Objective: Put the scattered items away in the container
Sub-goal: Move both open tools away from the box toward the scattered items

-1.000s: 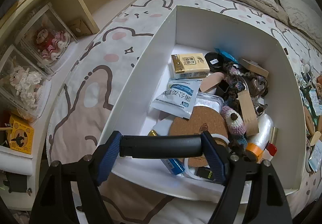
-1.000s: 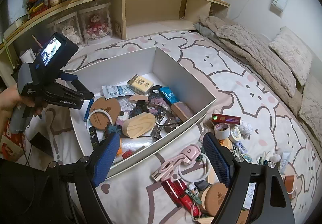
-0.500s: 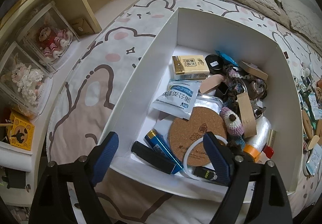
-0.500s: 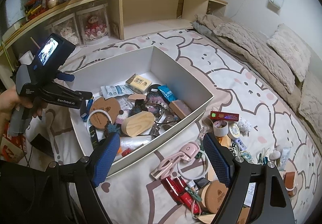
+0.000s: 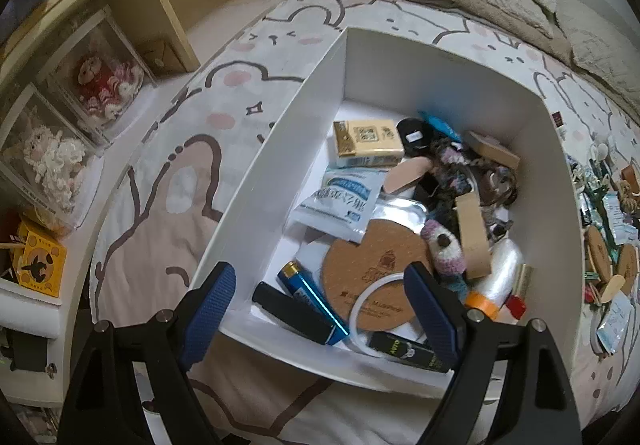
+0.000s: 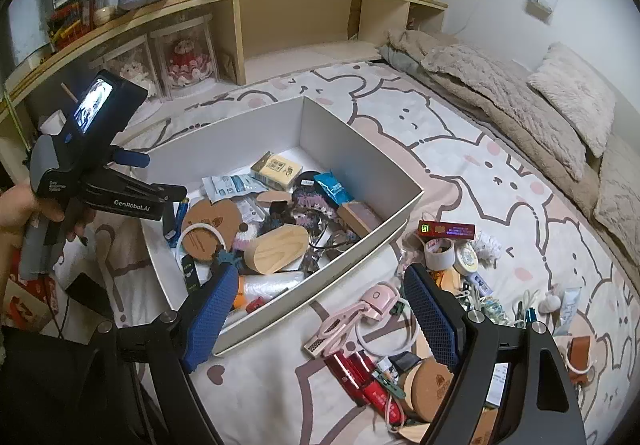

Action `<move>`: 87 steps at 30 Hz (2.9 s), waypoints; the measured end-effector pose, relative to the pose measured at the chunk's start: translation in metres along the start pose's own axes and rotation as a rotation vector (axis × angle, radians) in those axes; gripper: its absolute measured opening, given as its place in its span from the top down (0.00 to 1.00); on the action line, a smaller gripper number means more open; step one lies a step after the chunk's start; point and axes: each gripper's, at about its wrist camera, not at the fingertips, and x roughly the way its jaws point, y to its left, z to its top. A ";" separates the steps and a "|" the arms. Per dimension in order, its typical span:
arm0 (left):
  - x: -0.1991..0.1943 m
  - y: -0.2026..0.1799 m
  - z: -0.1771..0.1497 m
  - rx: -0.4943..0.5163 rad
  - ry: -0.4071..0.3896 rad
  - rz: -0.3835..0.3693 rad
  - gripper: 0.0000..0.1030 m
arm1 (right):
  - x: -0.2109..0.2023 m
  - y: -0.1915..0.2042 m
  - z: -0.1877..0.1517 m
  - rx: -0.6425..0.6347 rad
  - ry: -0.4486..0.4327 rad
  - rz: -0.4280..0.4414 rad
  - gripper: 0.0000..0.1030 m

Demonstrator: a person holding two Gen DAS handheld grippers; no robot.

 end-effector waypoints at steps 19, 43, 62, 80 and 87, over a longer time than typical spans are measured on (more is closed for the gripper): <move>-0.056 -0.024 0.007 -0.034 -0.140 -0.061 0.00 | -0.021 -0.028 -0.002 0.141 -0.091 -0.037 0.00; -0.100 -0.049 0.007 -0.043 -0.219 -0.139 0.00 | -0.045 -0.061 -0.014 0.282 -0.150 -0.078 0.00; -0.141 -0.096 0.020 0.010 -0.327 -0.225 0.00 | -0.091 -0.104 -0.044 0.347 -0.211 -0.205 0.00; -0.155 -0.153 0.028 0.066 -0.361 -0.282 0.00 | -0.137 -0.156 -0.092 0.428 -0.229 -0.342 0.00; -0.159 -0.171 0.031 0.080 -0.371 -0.297 0.00 | -0.153 -0.173 -0.112 0.447 -0.224 -0.379 0.00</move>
